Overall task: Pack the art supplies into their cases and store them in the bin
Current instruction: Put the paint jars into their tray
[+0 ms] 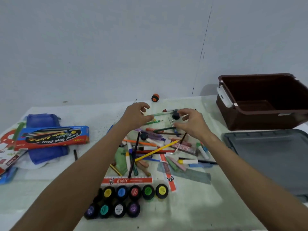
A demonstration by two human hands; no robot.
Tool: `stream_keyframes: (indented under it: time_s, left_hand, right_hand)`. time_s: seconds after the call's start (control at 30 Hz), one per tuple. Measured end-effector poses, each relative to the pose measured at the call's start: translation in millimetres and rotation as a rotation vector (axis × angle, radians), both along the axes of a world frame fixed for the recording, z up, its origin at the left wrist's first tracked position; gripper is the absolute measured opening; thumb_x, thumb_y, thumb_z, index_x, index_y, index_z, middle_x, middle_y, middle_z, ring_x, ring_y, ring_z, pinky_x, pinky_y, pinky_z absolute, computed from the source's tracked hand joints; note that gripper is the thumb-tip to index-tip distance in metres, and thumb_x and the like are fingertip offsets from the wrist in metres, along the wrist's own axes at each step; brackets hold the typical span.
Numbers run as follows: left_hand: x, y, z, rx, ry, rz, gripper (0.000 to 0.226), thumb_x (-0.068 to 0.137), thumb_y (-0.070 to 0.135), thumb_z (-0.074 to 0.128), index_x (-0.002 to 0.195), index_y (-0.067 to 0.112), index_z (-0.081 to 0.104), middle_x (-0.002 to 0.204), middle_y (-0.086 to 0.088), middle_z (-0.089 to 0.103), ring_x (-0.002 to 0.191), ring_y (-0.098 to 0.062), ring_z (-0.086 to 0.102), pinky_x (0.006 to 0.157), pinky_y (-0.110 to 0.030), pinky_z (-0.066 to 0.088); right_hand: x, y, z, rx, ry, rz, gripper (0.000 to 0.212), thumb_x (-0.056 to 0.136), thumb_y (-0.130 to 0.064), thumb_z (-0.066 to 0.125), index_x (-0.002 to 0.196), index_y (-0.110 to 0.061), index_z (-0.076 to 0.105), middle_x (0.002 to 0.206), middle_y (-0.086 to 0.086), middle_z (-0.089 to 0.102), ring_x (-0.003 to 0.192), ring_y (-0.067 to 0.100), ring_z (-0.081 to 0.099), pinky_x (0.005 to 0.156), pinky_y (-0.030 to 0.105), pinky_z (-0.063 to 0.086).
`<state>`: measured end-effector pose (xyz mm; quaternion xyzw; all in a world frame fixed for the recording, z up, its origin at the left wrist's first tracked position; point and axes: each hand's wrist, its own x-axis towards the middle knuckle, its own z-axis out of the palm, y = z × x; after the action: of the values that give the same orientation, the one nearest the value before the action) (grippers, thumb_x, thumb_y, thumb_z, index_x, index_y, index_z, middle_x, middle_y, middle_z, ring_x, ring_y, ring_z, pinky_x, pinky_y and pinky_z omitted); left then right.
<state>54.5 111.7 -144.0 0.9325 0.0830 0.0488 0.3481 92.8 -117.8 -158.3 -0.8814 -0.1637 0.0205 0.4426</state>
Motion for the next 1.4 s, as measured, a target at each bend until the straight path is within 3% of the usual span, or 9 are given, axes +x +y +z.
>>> stream_keyframes:
  time_s: [0.13, 0.4, 0.53, 0.73, 0.83, 1.0, 1.2, 1.3, 1.4]
  left_hand:
    - [51.9, 3.4, -12.7, -0.012, 0.003, 0.052, 0.050, 0.077, 0.042, 0.075, 0.120, 0.023, 0.058, 0.106, 0.002, 0.059, 0.094, -0.017, 0.060, 0.081, -0.030, 0.048]
    - [121.5, 9.3, -47.6, -0.065, -0.017, 0.170, 0.062, 0.075, 0.040, 0.078, 0.128, 0.017, 0.054, 0.111, -0.003, 0.058, 0.095, -0.016, 0.052, 0.079, -0.026, 0.040]
    - [137.6, 8.8, -56.2, -0.049, 0.033, 0.205, 0.065, 0.074, 0.046, 0.078, 0.127, 0.017, 0.055, 0.108, -0.002, 0.060, 0.095, -0.014, 0.053, 0.078, -0.025, 0.039]
    - [138.7, 2.2, -54.4, 0.019, -0.005, 0.193, 0.033, 0.078, 0.033, 0.073, 0.102, 0.010, 0.070, 0.095, -0.007, 0.070, 0.085, -0.018, 0.060, 0.076, -0.028, 0.049]
    - [126.4, 0.1, -48.0, -0.007, -0.035, 0.178, 0.028, 0.078, 0.031, 0.072, 0.098, 0.012, 0.071, 0.093, -0.005, 0.071, 0.088, -0.020, 0.064, 0.080, -0.031, 0.052]
    - [81.2, -8.0, -30.3, -0.066, -0.080, 0.136, 0.024, 0.077, 0.029, 0.072, 0.100, 0.019, 0.071, 0.090, 0.005, 0.068, 0.084, -0.014, 0.063, 0.080, -0.028, 0.051]
    - [-0.4, -15.2, -5.8, -0.116, -0.101, 0.068, 0.027, 0.077, 0.033, 0.073, 0.103, 0.026, 0.069, 0.091, 0.014, 0.067, 0.077, -0.005, 0.064, 0.069, -0.013, 0.046]
    - [-47.8, -18.3, 0.3, -0.139, -0.099, 0.023, 0.033, 0.078, 0.036, 0.074, 0.109, 0.027, 0.067, 0.096, 0.012, 0.068, 0.079, -0.001, 0.064, 0.076, -0.021, 0.053]
    - [-99.2, -24.3, 3.8, -0.152, -0.080, 0.001, 0.034, 0.080, 0.038, 0.074, 0.111, 0.028, 0.063, 0.100, 0.013, 0.066, 0.085, 0.000, 0.063, 0.074, -0.016, 0.048]
  right_hand:
    - [42.2, 3.8, -8.8, -0.040, 0.031, 0.003, 0.058, 0.070, -0.023, 0.083, 0.123, -0.017, 0.060, 0.111, 0.000, 0.060, 0.093, 0.015, 0.059, 0.078, 0.022, 0.045]
    - [82.0, -1.6, -28.6, -0.161, 0.103, 0.066, 0.071, 0.063, -0.034, 0.087, 0.127, -0.019, 0.058, 0.115, -0.003, 0.059, 0.095, 0.008, 0.051, 0.080, 0.019, 0.038]
    - [86.5, 2.8, -28.1, -0.194, 0.070, 0.095, 0.053, 0.063, -0.034, 0.088, 0.108, -0.014, 0.070, 0.100, -0.005, 0.059, 0.092, 0.009, 0.053, 0.077, 0.021, 0.041]
    - [86.1, 7.2, -32.6, -0.148, 0.080, 0.097, 0.035, 0.067, -0.032, 0.085, 0.097, -0.021, 0.073, 0.098, -0.004, 0.061, 0.080, 0.005, 0.051, 0.065, 0.013, 0.038]
    - [79.4, 5.9, -27.5, -0.103, 0.099, 0.080, 0.037, 0.069, -0.031, 0.084, 0.103, -0.018, 0.073, 0.093, -0.009, 0.064, 0.079, 0.002, 0.056, 0.066, 0.006, 0.041]
    - [55.0, 6.5, -13.3, -0.030, 0.083, 0.120, 0.027, 0.075, -0.019, 0.077, 0.102, -0.015, 0.072, 0.091, -0.001, 0.071, 0.090, 0.018, 0.065, 0.086, 0.034, 0.053]
    - [1.8, 5.6, -12.5, 0.095, 0.125, 0.147, 0.044, 0.079, -0.011, 0.073, 0.122, -0.015, 0.063, 0.118, 0.000, 0.059, 0.100, 0.013, 0.065, 0.093, 0.027, 0.051]
    - [-37.6, 0.2, -8.8, 0.118, 0.145, 0.175, 0.051, 0.078, -0.012, 0.074, 0.127, -0.017, 0.059, 0.119, -0.002, 0.059, 0.103, 0.010, 0.064, 0.090, 0.021, 0.051]
    - [-83.0, -7.0, -3.0, 0.190, 0.183, 0.146, 0.052, 0.073, -0.010, 0.080, 0.121, -0.016, 0.060, 0.109, -0.002, 0.065, 0.094, 0.011, 0.067, 0.084, 0.025, 0.056]
